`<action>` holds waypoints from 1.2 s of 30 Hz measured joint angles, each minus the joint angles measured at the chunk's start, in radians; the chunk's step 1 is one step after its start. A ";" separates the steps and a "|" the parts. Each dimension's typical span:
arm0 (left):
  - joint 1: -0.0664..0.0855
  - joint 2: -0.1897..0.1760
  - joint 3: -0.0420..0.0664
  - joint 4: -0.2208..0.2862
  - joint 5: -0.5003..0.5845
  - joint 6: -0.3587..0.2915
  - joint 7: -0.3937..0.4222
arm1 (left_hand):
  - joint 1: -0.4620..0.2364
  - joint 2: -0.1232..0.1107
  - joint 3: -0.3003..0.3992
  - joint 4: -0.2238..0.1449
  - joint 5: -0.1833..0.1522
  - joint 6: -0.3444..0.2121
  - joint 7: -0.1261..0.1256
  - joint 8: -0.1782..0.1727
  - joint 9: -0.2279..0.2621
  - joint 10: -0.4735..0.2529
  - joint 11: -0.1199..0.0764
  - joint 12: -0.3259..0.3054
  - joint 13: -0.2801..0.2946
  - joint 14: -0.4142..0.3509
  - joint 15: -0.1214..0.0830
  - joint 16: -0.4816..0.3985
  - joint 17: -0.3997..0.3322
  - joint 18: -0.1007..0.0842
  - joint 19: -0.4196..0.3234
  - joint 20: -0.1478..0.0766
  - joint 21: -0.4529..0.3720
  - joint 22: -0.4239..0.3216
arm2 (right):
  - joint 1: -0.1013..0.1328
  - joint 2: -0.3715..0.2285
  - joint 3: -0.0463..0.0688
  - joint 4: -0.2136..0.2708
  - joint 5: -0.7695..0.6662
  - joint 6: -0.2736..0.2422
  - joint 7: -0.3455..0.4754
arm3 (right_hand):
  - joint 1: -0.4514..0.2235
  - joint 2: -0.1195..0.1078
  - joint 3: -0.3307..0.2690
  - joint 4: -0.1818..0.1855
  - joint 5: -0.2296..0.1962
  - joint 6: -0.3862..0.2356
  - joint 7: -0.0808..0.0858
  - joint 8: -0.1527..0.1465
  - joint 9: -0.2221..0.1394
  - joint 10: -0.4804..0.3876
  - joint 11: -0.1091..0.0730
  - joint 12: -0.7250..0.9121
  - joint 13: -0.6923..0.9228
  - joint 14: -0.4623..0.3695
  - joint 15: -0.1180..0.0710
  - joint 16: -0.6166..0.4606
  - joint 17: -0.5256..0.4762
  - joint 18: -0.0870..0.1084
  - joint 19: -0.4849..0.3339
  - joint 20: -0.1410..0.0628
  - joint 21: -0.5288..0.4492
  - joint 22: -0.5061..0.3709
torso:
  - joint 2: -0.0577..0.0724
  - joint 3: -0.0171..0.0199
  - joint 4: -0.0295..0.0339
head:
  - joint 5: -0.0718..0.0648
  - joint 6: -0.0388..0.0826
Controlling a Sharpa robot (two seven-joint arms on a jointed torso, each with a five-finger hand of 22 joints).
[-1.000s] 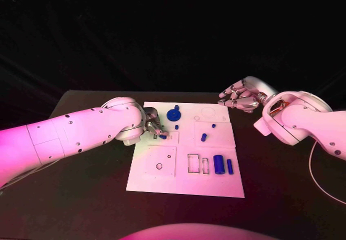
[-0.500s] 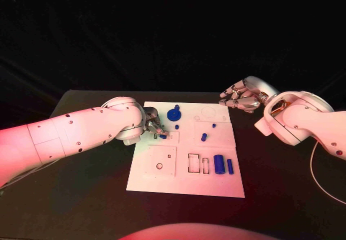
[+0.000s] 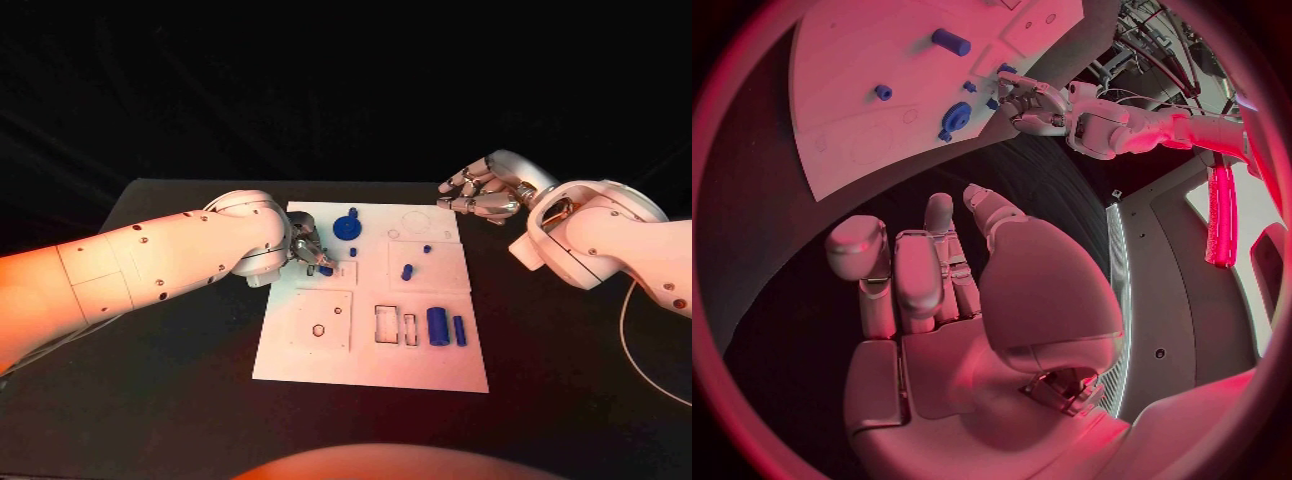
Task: Assemble the parts on the task board
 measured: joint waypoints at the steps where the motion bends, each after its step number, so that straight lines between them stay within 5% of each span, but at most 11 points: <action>1: 0.000 0.000 0.000 0.000 0.000 0.001 -0.001 | -0.003 -0.003 0.000 0.000 0.000 0.001 0.001 0.000 0.001 0.003 -0.003 0.003 0.002 -0.002 -0.002 0.000 0.000 0.000 0.000 0.000 0.003 0.000 | 0.000 0.000 0.000 0.002 0.001 0.000 0.000 | 0.000 0.000 0.000 0.000 0.000 0.000 0.000 0.000 0.000 0.000 0.000 0.000 0.000 0.000 0.000 0.000 0.000 0.000 0.000 0.000 0.000 0.000 | 0.000 0.0000 -0.0002 | 0.000 0.000; 20: -0.001 0.011 0.000 -0.005 -0.001 0.021 -0.011 | -0.068 -0.024 -0.070 0.025 0.004 0.025 -0.011 0.013 0.011 0.009 -0.009 0.019 0.012 -0.001 -0.007 0.000 0.000 0.000 -0.004 -0.004 0.012 0.000 | 0.000 0.002 0.000 0.011 0.020 0.001 0.001 | 0.000 0.000 0.003 0.003 0.000 -0.001 0.001 0.000 -0.001 0.000 0.000 0.000 -0.001 0.000 0.000 -0.004 -0.006 0.000 -0.004 0.004 -0.004 -0.006 | 0.000 -0.0015 0.0013 | -0.003 -0.007; 36: -0.001 0.018 0.000 -0.021 0.000 0.028 -0.013 | -0.106 -0.004 -0.138 0.072 0.004 0.027 -0.013 0.029 0.022 0.012 -0.012 0.019 0.003 -0.004 -0.010 0.000 0.000 0.000 0.000 -0.007 0.022 0.000 | 0.001 0.002 0.000 0.010 0.063 0.007 0.001 | 0.000 0.000 0.003 0.011 0.000 -0.004 0.004 0.000 -0.001 0.000 0.000 0.000 -0.002 0.000 0.000 -0.009 -0.007 0.000 -0.004 0.004 -0.005 -0.011 | -0.001 -0.0021 0.0017 | -0.004 -0.008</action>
